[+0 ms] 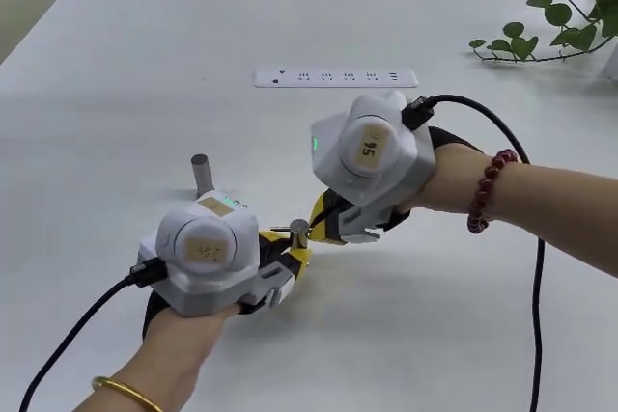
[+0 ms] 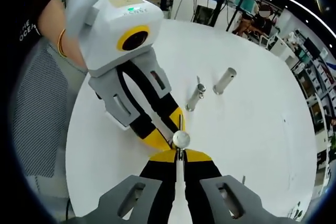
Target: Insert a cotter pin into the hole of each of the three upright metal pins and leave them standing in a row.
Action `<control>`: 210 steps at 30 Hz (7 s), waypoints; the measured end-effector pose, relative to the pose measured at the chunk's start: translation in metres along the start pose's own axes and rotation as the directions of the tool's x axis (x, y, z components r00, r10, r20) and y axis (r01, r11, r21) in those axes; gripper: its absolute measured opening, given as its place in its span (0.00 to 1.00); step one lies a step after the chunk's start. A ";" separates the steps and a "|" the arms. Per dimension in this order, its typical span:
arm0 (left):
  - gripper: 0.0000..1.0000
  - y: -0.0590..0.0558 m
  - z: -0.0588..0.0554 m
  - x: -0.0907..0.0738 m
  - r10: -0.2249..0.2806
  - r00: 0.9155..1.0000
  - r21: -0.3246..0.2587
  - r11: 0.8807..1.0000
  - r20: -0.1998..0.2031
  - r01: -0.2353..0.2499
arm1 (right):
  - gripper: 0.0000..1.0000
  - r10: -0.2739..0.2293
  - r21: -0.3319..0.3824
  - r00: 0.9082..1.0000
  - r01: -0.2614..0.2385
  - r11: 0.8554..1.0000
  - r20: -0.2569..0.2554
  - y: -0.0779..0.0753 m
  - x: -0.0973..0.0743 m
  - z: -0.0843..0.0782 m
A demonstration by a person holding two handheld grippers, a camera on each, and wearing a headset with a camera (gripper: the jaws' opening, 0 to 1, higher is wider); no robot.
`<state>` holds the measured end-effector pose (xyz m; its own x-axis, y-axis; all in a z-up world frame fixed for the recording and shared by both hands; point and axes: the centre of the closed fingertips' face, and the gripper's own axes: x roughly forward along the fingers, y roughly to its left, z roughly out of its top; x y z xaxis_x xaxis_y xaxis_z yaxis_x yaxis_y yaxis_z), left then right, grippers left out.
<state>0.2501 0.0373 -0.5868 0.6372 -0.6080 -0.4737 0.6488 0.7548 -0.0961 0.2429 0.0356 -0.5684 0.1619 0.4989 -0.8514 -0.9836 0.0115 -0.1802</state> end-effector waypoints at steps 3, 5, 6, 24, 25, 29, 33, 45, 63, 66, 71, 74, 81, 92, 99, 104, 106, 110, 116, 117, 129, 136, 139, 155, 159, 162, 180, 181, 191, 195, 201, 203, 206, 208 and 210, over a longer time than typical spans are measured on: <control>0.11 0.000 0.000 0.000 0.001 1.000 0.004 1.000 0.001 -0.001 | 0.03 -0.001 0.045 0.999 -0.001 0.999 0.033 0.001 -0.006 0.002; 0.11 0.000 0.000 0.000 0.000 1.000 0.003 1.000 0.001 0.000 | 0.04 -0.008 0.042 1.000 0.007 0.999 0.021 0.001 -0.009 -0.001; 0.11 0.000 0.000 0.000 0.000 1.000 0.005 1.000 0.001 0.000 | 0.04 -0.011 0.037 1.000 0.011 0.999 0.014 0.001 -0.010 -0.002; 0.11 0.000 0.000 0.000 0.004 1.000 -0.004 1.000 -0.001 -0.004 | 0.00 -0.013 0.028 1.000 0.012 1.000 0.015 0.002 -0.011 -0.004; 0.11 0.000 0.000 0.000 0.004 1.000 -0.004 1.000 -0.001 -0.004 | 0.00 -0.012 0.028 1.000 0.012 1.000 0.014 0.002 -0.011 -0.005; 0.11 0.000 0.000 0.000 0.005 1.000 -0.005 1.000 -0.002 -0.005 | 0.00 -0.011 0.033 1.000 0.010 0.999 0.021 0.001 -0.011 -0.003; 0.11 0.000 0.000 0.000 0.005 1.000 -0.010 1.000 0.000 -0.005 | 0.00 -0.012 0.040 1.000 0.011 0.999 0.026 0.000 -0.010 -0.002; 0.11 0.000 0.000 0.000 0.009 1.000 -0.009 1.000 -0.001 -0.009 | 0.00 -0.012 0.048 0.999 0.010 0.999 0.043 -0.001 -0.008 0.002; 0.20 0.003 -0.004 -0.014 0.004 1.000 -0.004 1.000 -0.018 -0.004 | 0.12 -0.009 0.165 0.992 -0.013 0.986 0.127 -0.003 -0.010 0.012; 0.24 0.002 -0.006 -0.016 -0.002 1.000 -0.005 1.000 -0.019 0.002 | 0.13 -0.006 0.171 0.992 -0.016 0.985 0.128 -0.003 -0.008 0.013; 0.27 0.001 -0.008 -0.022 -0.018 1.000 -0.007 1.000 -0.020 0.018 | 0.13 0.006 0.189 0.991 -0.032 0.981 0.134 -0.002 -0.004 0.015; 0.29 0.003 -0.007 -0.026 -0.019 1.000 -0.010 1.000 -0.020 0.018 | 0.13 0.010 0.207 0.990 -0.039 0.978 0.142 -0.001 0.000 0.016; 0.34 0.004 -0.001 -0.040 -0.014 1.000 -0.016 1.000 -0.009 0.014 | 0.12 0.008 0.237 0.989 -0.043 0.971 0.149 -0.001 0.008 0.014; 0.41 0.000 0.013 -0.060 -0.033 0.999 -0.039 0.999 0.042 0.034 | 0.09 0.000 0.255 0.987 -0.041 0.966 0.161 -0.002 0.012 0.012; 0.45 0.000 0.018 -0.071 -0.030 0.998 -0.051 0.998 0.058 0.033 | 0.09 0.012 0.252 0.987 -0.053 0.966 0.163 -0.002 0.012 0.013; 0.48 0.002 0.022 -0.079 -0.016 0.997 -0.052 0.998 0.073 0.020 | 0.08 0.019 0.246 0.986 -0.061 0.967 0.168 -0.001 0.011 0.013; 0.49 0.003 0.023 -0.082 -0.013 0.997 -0.052 0.999 0.075 0.017 | 0.08 0.025 0.235 0.986 -0.064 0.970 0.166 0.000 0.011 0.013; 0.52 0.005 0.023 -0.086 -0.005 0.997 -0.054 0.999 0.078 0.009 | 0.08 0.030 0.235 0.985 -0.070 0.970 0.169 0.000 0.011 0.013; 0.62 0.008 0.025 -0.091 0.005 0.996 -0.034 0.999 0.089 -0.002 | 0.08 0.036 0.235 0.982 -0.080 0.969 0.186 0.001 0.009 0.012; 0.63 0.008 0.025 -0.092 0.005 0.996 -0.029 1.000 0.092 -0.002 | 0.08 0.036 0.232 0.982 -0.080 0.969 0.187 0.001 0.009 0.012; 0.75 0.006 0.028 -0.096 -0.011 0.993 -0.014 1.000 0.114 0.012 | 0.08 0.030 0.216 0.985 -0.067 0.974 0.169 -0.011 0.008 0.011; 0.80 0.009 0.026 -0.095 -0.007 0.994 -0.007 1.000 0.108 0.008 | 0.08 0.025 0.218 0.987 -0.060 0.974 0.160 -0.019 0.009 0.011; 0.84 0.009 0.026 -0.095 -0.011 0.993 -0.008 1.000 0.117 0.012 | 0.08 0.022 0.218 0.986 -0.058 0.974 0.164 -0.022 0.009 0.012; 0.89 0.008 0.023 -0.092 -0.016 0.992 -0.026 0.999 0.123 0.020 | 0.08 0.054 0.200 0.986 -0.086 0.976 0.160 -0.027 0.011 0.011; 0.90 0.009 0.023 -0.092 -0.016 0.992 -0.024 1.000 0.123 0.019 | 0.08 0.064 0.197 0.985 -0.096 0.976 0.163 -0.026 0.011 0.011; 0.89 0.010 0.021 -0.092 -0.012 0.993 -0.021 1.000 0.115 0.015 | 0.08 0.068 0.210 0.983 -0.104 0.972 0.173 -0.026 0.012 0.012; 0.93 0.008 0.019 -0.091 -0.024 0.994 -0.009 1.000 0.106 0.026 | 0.09 0.066 0.218 0.978 -0.109 0.970 0.196 -0.028 0.011 0.013; 0.93 0.007 0.019 -0.091 -0.025 0.994 -0.007 1.000 0.106 0.026 | 0.09 0.063 0.220 0.978 -0.108 0.969 0.199 -0.028 0.011 0.013; 0.95 0.007 0.020 -0.090 -0.024 0.994 -0.007 1.000 0.110 0.025 | 0.21 0.058 0.265 0.968 -0.124 0.956 0.243 -0.024 0.002 0.020; 0.97 0.009 0.022 -0.090 -0.019 0.993 -0.007 1.000 0.116 0.020 | 0.26 0.030 0.340 0.957 -0.133 0.931 0.290 -0.029 -0.001 0.031; 0.98 0.011 0.024 -0.092 -0.004 0.992 -0.018 1.000 0.128 0.007 | 0.33 -0.028 0.427 0.930 -0.142 0.893 0.367 -0.039 -0.003 0.052; 0.99 0.012 0.025 -0.092 0.001 0.992 -0.019 1.000 0.129 0.002 | 0.33 -0.046 0.455 0.918 -0.150 0.878 0.393 -0.042 -0.002 0.060; 0.99 0.013 0.025 -0.092 0.003 0.992 -0.021 1.000 0.129 0.000 | 0.37 -0.065 0.467 0.909 -0.149 0.872 0.412 -0.047 0.001 0.068; 0.99 0.013 0.024 -0.092 0.004 0.992 -0.023 1.000 0.126 -0.001 | 0.38 -0.082 0.477 0.903 -0.144 0.867 0.422 -0.051 0.003 0.073; 0.99 0.014 0.024 -0.092 0.008 0.992 -0.019 1.000 0.123 -0.005 | 0.38 -0.114 0.490 0.898 -0.123 0.863 0.426 -0.056 0.006 0.078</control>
<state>0.2103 0.0981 -0.5232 0.6883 -0.6280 -0.3631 0.6374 0.7626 -0.1104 0.2928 0.1055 -0.5252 0.2232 0.8155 -0.5340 -0.9080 0.3732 0.1904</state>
